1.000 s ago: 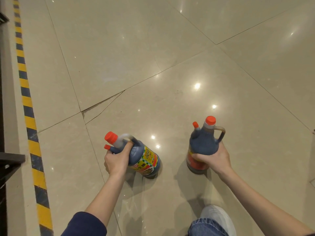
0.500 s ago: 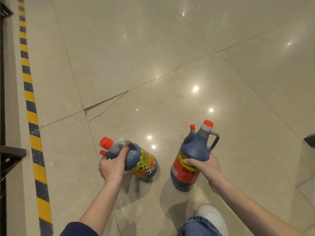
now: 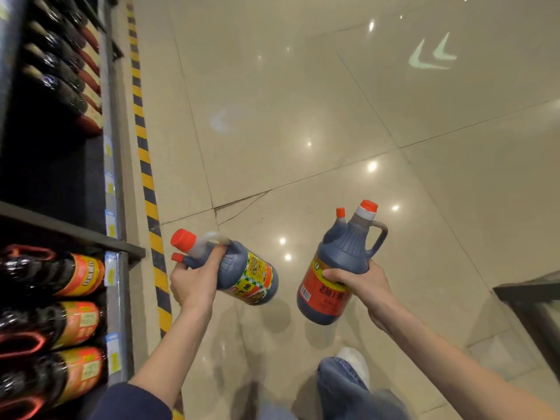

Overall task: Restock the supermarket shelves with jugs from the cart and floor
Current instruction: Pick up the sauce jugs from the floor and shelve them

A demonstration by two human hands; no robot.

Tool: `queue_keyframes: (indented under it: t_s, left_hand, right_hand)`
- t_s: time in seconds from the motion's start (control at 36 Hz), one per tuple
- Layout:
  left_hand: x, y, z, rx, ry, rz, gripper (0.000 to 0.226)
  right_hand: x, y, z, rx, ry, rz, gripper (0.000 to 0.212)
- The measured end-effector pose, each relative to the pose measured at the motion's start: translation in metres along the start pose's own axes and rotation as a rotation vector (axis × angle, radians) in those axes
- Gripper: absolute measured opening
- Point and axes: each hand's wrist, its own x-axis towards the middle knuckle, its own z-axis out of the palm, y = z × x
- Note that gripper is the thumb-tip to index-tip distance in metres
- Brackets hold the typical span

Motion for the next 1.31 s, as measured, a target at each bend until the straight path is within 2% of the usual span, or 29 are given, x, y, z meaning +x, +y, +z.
queue_keyframes:
  t_s: [0.14, 0.31, 0.39, 0.56, 0.72, 0.81, 0.86, 0.92, 1.08, 1.17, 1.22, 1.31]
  left_hand:
    - [-0.042, 0.1, -0.057, -0.05, 0.023, 0.041, 0.064]
    - [-0.092, 0.215, -0.133, -0.144, 0.092, 0.138, 0.058]
    - [-0.113, 0.263, -0.175, -0.203, 0.143, 0.182, 0.06]
    - [-0.152, 0.336, -0.266, -0.289, 0.267, 0.277, 0.026]
    - [-0.193, 0.373, -0.358, -0.406, 0.391, 0.37, 0.033]
    - [-0.22, 0.383, -0.408, -0.431, 0.432, 0.407, 0.056]
    - [-0.235, 0.384, -0.442, -0.443, 0.483, 0.425, 0.066]
    - [-0.254, 0.385, -0.474, -0.447, 0.523, 0.429, 0.057]
    - [-0.299, 0.382, -0.561, -0.442, 0.673, 0.499, 0.038]
    - [-0.322, 0.381, -0.598, -0.455, 0.759, 0.557, 0.029]
    - [-0.334, 0.379, -0.62, -0.462, 0.795, 0.584, 0.028]
    - [-0.351, 0.373, -0.652, -0.479, 0.837, 0.601, 0.035]
  right_hand:
    - [-0.063, -0.097, 0.005, -0.043, -0.072, -0.022, 0.074]
    - [-0.136, -0.217, 0.023, -0.077, -0.233, -0.12, 0.054]
    - [-0.169, -0.267, 0.038, -0.093, -0.291, -0.173, 0.059]
    - [-0.238, -0.339, 0.08, -0.105, -0.413, -0.288, 0.052]
    - [-0.313, -0.382, 0.13, -0.182, -0.577, -0.417, 0.048]
    - [-0.358, -0.394, 0.154, -0.184, -0.651, -0.468, 0.054]
    - [-0.388, -0.398, 0.169, -0.192, -0.691, -0.498, 0.049]
    - [-0.418, -0.402, 0.183, -0.189, -0.729, -0.529, 0.041]
    - [-0.5, -0.404, 0.224, -0.19, -0.837, -0.617, 0.05]
    - [-0.534, -0.403, 0.242, -0.182, -0.879, -0.637, 0.04]
    - [-0.554, -0.402, 0.254, -0.188, -0.961, -0.643, 0.038]
    - [-0.584, -0.4, 0.271, -0.203, -1.055, -0.651, 0.048]
